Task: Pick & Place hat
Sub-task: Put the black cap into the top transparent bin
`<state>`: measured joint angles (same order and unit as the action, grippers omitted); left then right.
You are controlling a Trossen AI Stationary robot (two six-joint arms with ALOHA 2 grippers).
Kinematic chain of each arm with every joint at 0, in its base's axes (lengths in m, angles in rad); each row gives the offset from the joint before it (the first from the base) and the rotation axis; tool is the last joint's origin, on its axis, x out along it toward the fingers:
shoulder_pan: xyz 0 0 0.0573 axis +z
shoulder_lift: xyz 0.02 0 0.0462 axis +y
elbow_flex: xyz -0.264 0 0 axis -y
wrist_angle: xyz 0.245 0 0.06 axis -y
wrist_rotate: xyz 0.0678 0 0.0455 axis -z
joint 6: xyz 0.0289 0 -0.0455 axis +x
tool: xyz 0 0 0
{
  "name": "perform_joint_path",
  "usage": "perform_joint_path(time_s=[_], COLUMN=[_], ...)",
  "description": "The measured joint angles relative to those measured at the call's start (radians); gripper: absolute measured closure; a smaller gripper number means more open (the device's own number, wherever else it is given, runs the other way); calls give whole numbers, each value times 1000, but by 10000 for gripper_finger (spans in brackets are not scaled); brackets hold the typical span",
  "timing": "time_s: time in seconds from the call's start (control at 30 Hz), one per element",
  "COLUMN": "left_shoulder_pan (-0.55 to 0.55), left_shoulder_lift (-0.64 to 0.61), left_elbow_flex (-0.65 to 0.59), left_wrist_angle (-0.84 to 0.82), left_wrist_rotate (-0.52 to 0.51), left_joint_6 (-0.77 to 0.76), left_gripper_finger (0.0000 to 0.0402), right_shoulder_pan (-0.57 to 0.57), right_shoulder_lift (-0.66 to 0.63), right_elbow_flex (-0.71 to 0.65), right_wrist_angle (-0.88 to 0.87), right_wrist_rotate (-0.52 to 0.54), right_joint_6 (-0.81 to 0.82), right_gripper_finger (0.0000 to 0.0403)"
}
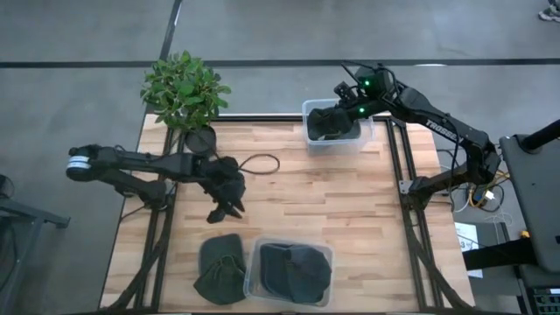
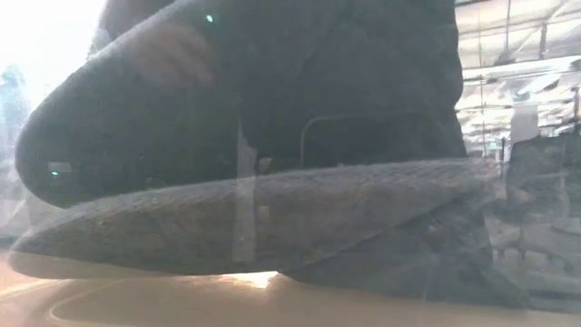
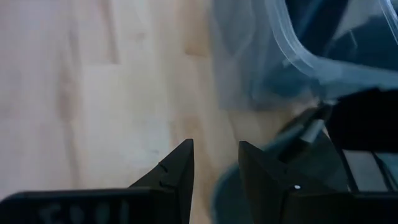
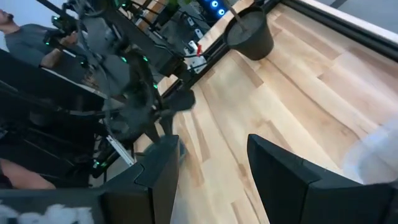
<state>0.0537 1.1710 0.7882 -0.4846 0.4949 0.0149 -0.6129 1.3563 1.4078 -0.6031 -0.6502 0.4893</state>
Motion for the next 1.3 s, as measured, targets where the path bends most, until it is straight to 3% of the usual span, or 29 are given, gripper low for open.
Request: perform_joint_path(time_s=[0.47,0.6,1.13,1.23,1.3], left_shoulder_pan=[-188,-206,-222,-222,-222], left_shoulder_lift=[173,211,363,371,366], left_elbow_flex=[-5,-5,-5,-4,-4], left_wrist_angle=[12,33,127,130,104], left_wrist_rotate=[18,-30,-8,11,16], left_joint_6=[134,170,203,196,184], left_gripper_finger=[284,284,285,307,344], right_shoulder_pan=[84,92,100,100,100], right_shoulder_lift=[0,0,0,0,0], right_elbow_flex=[5,3,2,1,1], right_wrist_angle=[48,65,63,63,63], right_wrist_rotate=[84,102,129,131,131], right_joint_6=[42,84,88,88,88], right_gripper_finger=[220,220,220,220,220])
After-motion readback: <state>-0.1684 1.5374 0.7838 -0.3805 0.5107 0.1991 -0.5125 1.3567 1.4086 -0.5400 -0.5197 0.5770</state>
